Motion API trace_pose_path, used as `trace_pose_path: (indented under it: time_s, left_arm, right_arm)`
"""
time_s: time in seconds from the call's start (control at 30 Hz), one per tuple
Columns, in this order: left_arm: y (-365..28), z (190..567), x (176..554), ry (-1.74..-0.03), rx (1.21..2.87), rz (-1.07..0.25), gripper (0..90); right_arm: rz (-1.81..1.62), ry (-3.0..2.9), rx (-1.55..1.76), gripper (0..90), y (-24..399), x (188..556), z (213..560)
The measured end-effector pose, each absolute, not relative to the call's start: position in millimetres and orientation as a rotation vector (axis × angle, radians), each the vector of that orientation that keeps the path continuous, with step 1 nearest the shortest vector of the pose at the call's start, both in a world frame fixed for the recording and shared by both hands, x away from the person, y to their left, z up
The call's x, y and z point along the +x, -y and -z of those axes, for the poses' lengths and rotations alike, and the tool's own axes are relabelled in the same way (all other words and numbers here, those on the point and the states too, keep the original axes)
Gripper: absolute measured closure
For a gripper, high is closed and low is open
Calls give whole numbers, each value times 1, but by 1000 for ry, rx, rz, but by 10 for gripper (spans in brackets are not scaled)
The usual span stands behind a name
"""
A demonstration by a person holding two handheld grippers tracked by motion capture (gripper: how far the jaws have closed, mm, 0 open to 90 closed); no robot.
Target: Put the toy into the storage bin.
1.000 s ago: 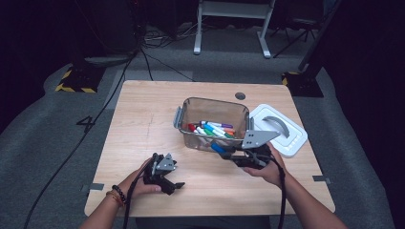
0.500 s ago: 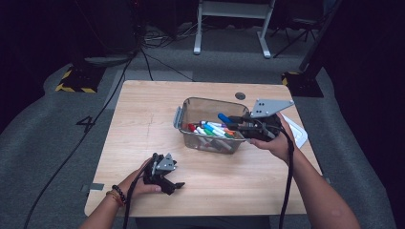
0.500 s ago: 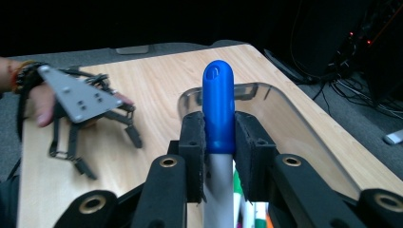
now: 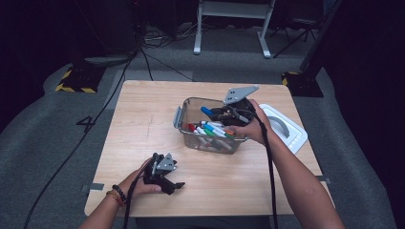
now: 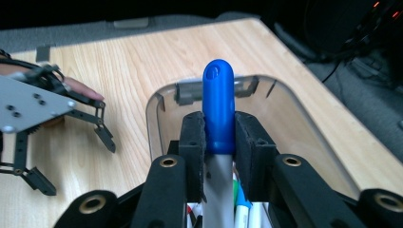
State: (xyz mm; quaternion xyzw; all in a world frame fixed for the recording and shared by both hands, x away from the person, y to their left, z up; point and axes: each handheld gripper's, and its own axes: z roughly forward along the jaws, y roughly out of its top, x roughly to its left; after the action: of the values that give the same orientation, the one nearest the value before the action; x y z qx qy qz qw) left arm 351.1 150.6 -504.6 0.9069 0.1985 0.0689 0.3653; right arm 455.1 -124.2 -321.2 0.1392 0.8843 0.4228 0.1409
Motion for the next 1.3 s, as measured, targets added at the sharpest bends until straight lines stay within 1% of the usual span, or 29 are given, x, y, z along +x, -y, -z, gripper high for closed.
trace_pose_path:
  time_s: [0.1,0.17,0.43,0.7,0.73,0.77,0.8,0.83,0.87,1.0,1.1,1.13,1.17,1.2,1.23,1.27,1.3]
  left_arm:
    - [-151,505,351,-510,2332,-179,133]
    - [-150,505,351,-510,2331,-178,133]
    - [-151,505,351,-510,2331,-178,133]
    - [-151,505,351,-510,2332,-178,133]
    - [-150,505,351,-511,2331,-177,133]
    - [-150,505,351,-511,2331,-177,133]
    - [-151,505,351,-510,2331,-178,133]
    - [-151,505,351,-514,2331,-178,133]
    - [-151,505,351,-513,2331,-177,133]
    - [-151,505,351,-514,2331,-177,133]
    - [-151,505,351,-514,2331,-177,133]
    - [-151,505,351,-514,2331,-177,133]
    - [-151,505,351,-514,2331,-177,133]
    - [-151,505,351,-514,2331,-177,133]
    - [-151,505,351,-514,2331,-177,133]
    - [-151,505,351,-514,2331,-177,133]
    - [-151,505,351,-514,2331,-177,133]
  right_arm:
    - [-1187,-2577,398,747,118,461,328]
    - [-1128,-2636,405,748,111,469,343]
    - [-900,-2820,407,747,101,482,377]
    - [-725,-2891,423,740,93,485,386]
    - [-704,-2888,409,699,90,485,387]
    - [-704,-2888,409,699,90,485,387]
    - [-708,-2882,411,673,90,485,386]
    - [-715,-2829,449,577,91,486,385]
    - [-731,-2821,450,576,92,486,384]
    - [-906,-2730,494,518,117,485,364]
    - [-1015,-2623,546,492,148,481,344]
    - [-1015,-2623,546,492,148,481,344]
    - [-1046,-2527,575,477,175,477,332]
    - [-1046,-2527,575,477,175,477,332]
    - [-1054,-2493,600,473,187,476,329]
    - [-1058,-2449,636,461,211,473,325]
    - [-1058,-2449,636,461,211,473,325]
